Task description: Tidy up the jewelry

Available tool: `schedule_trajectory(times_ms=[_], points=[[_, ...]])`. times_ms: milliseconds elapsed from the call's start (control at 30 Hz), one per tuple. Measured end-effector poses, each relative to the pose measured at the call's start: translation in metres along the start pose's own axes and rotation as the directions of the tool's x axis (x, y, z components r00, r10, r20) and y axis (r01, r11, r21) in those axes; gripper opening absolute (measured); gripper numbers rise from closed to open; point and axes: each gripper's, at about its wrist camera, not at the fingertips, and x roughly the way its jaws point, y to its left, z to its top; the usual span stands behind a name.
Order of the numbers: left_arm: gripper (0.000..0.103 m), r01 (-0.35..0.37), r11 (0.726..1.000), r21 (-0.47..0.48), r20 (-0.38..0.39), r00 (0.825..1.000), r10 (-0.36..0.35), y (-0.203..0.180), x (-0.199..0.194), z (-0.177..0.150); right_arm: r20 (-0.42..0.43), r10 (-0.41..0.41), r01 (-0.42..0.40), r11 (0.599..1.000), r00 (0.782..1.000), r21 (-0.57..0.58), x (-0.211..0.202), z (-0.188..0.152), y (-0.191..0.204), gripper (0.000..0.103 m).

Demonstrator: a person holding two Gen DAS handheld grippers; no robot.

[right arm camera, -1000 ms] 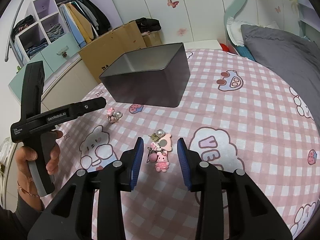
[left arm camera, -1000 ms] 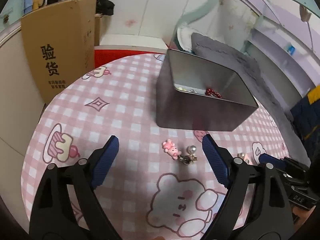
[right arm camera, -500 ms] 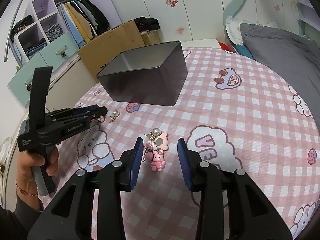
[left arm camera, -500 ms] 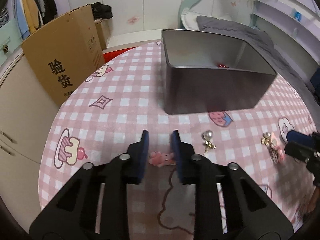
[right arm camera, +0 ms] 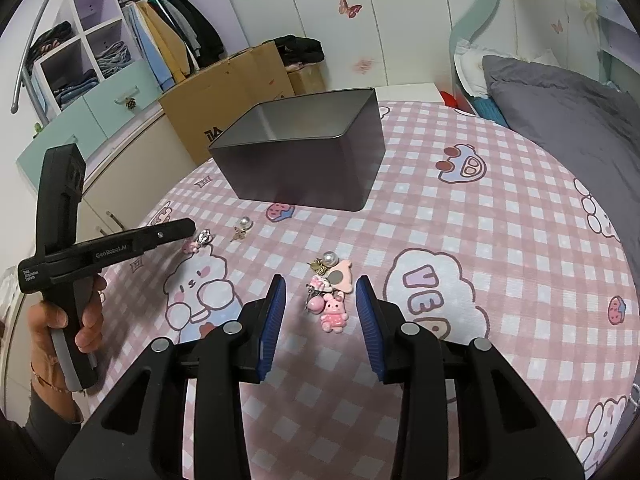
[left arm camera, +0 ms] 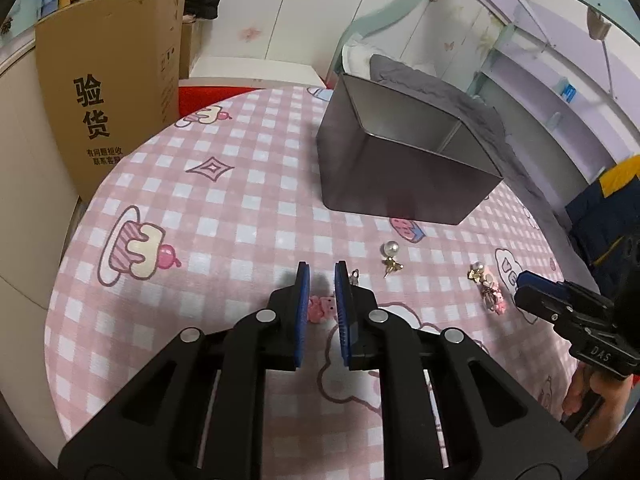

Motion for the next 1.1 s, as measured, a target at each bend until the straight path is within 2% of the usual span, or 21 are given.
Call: schedule_trajectory(times_ms=[167,233,267,300,333,433,567,600,633,767,900,967,1000,1100], points=[[0.014,0.008,0.998,0.061,-0.018,1.000,-0.007,-0.013,0.002,-0.004,-0.003,-0.005,0.005,1.000,1.000,0.002,0.001,-0.001,0.001,0.034],[0.034,0.014,0.996,0.087,-0.017,1.000,-0.013,-0.019,0.003,-0.004,-0.006,-0.007,0.007,1.000,1.000,-0.002,0.001,-0.001,0.002,0.034],[0.067,0.012,0.995,0.094,-0.004,1.000,-0.012,-0.021,0.001,-0.006,-0.007,-0.009,0.009,1.000,1.000,-0.004,0.002,-0.001,0.003,0.034],[0.076,-0.015,0.995,0.100,0.030,0.999,0.012,-0.024,-0.002,-0.007,-0.008,-0.011,0.011,1.000,1.000,-0.005,0.002,-0.001,0.003,0.034],[0.076,-0.029,0.994,0.110,0.046,0.999,0.024,-0.025,-0.004,-0.007,-0.009,-0.012,0.012,1.000,1.000,-0.006,0.002,-0.001,0.003,0.035],[0.076,-0.082,0.987,0.140,0.032,0.996,0.078,-0.027,0.001,-0.006,-0.015,-0.016,0.016,1.000,1.000,-0.007,0.004,-0.001,0.002,0.035],[0.074,-0.097,0.973,0.209,0.018,0.995,0.096,-0.036,0.005,-0.010,-0.024,-0.026,0.026,0.999,0.999,-0.019,0.009,-0.002,0.004,0.035],[0.063,-0.097,0.971,0.220,0.005,0.995,0.099,-0.038,0.007,-0.011,-0.026,-0.036,0.035,0.999,0.999,-0.029,0.011,-0.002,0.006,0.035],[0.058,-0.115,0.967,0.228,-0.014,0.993,0.121,-0.038,0.012,-0.012,-0.029,-0.040,0.039,0.999,0.999,-0.036,0.012,-0.002,0.007,0.035],[0.049,-0.164,0.954,0.250,-0.010,0.985,0.172,-0.040,0.014,-0.012,-0.044,-0.045,0.043,0.997,0.998,-0.063,0.017,-0.003,0.011,0.035],[0.034,-0.167,0.959,0.228,-0.006,0.985,0.173,-0.032,0.011,-0.011,-0.049,-0.066,0.061,0.994,0.997,-0.085,0.021,-0.003,0.015,0.035],[0.028,-0.174,0.959,0.225,-0.002,0.984,0.179,-0.030,0.010,-0.010,-0.057,-0.109,0.102,0.989,0.992,-0.110,0.025,-0.004,0.017,0.035],[0.027,-0.171,0.959,0.227,-0.002,0.984,0.176,-0.029,0.009,-0.010,-0.060,-0.136,0.127,0.983,0.989,-0.134,0.027,-0.006,0.019,0.035],[0.023,-0.164,0.961,0.222,0.000,0.986,0.168,-0.028,0.008,-0.011,-0.061,-0.149,0.138,0.978,0.987,-0.154,0.028,-0.007,0.022,0.035]])
